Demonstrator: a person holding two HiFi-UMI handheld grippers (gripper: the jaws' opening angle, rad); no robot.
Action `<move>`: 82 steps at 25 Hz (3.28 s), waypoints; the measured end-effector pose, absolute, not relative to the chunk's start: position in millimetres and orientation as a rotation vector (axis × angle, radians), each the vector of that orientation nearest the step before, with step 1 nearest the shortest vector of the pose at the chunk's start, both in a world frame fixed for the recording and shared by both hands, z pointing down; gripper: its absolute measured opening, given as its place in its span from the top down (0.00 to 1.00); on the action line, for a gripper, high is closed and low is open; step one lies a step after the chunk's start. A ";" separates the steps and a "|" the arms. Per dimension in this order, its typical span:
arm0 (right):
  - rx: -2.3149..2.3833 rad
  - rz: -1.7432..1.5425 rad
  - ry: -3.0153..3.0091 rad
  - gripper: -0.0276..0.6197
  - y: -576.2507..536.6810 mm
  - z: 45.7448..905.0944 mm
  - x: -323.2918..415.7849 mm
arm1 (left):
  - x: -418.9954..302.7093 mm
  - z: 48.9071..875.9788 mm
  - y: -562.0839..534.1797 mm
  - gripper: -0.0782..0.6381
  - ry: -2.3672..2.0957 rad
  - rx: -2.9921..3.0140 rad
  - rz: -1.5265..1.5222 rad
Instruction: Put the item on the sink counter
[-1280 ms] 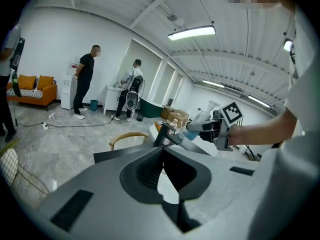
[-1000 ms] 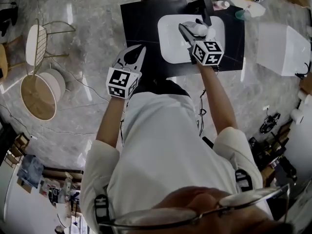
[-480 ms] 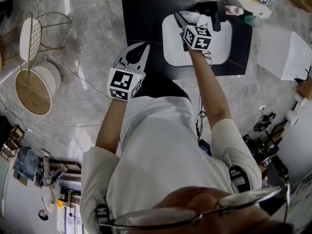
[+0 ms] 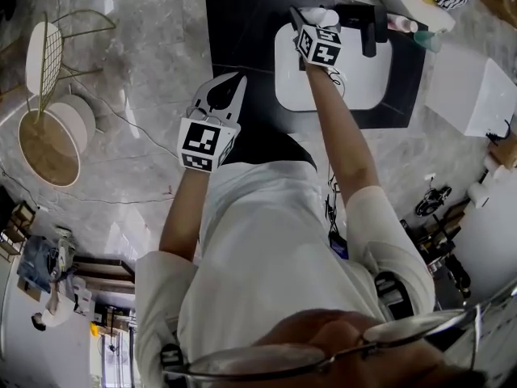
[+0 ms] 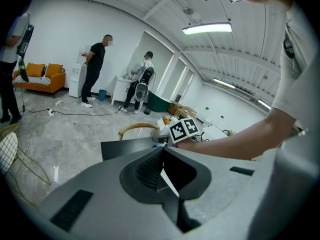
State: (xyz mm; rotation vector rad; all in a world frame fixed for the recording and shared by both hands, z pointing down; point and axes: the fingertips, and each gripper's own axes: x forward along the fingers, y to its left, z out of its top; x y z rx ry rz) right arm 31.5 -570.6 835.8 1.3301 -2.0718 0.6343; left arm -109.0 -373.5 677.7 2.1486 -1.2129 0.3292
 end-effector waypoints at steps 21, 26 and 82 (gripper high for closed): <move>1.356 0.614 -2.089 0.34 -569.0 848.7 29.0 | -130.3 699.3 -352.5 0.88 -1.200 2.106 0.358; 1.341 0.576 -2.106 0.33 -565.1 832.8 28.9 | -133.3 701.7 -343.8 0.88 -1.193 2.106 0.370; 0.687 0.390 -2.710 0.95 -263.8 507.0 226.9 | 57.9 491.5 -170.2 0.88 -1.698 2.202 0.083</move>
